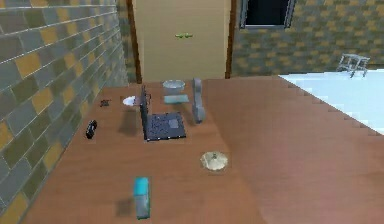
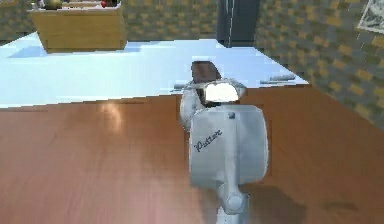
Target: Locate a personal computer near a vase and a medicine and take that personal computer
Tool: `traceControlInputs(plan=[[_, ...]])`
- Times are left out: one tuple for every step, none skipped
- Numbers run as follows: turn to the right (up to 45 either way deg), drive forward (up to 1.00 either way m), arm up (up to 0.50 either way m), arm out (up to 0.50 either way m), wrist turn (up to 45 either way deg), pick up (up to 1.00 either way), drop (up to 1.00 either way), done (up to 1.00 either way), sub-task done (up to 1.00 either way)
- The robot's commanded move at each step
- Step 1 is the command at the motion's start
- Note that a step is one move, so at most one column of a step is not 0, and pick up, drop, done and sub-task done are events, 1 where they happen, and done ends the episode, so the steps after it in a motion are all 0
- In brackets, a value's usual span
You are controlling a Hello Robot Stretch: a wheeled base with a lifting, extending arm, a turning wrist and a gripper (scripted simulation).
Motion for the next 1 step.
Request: traceControlInputs(plan=[[0.0,0.05,0.0,0.0,0.0,0.0,0.0,0.0,0.0]])
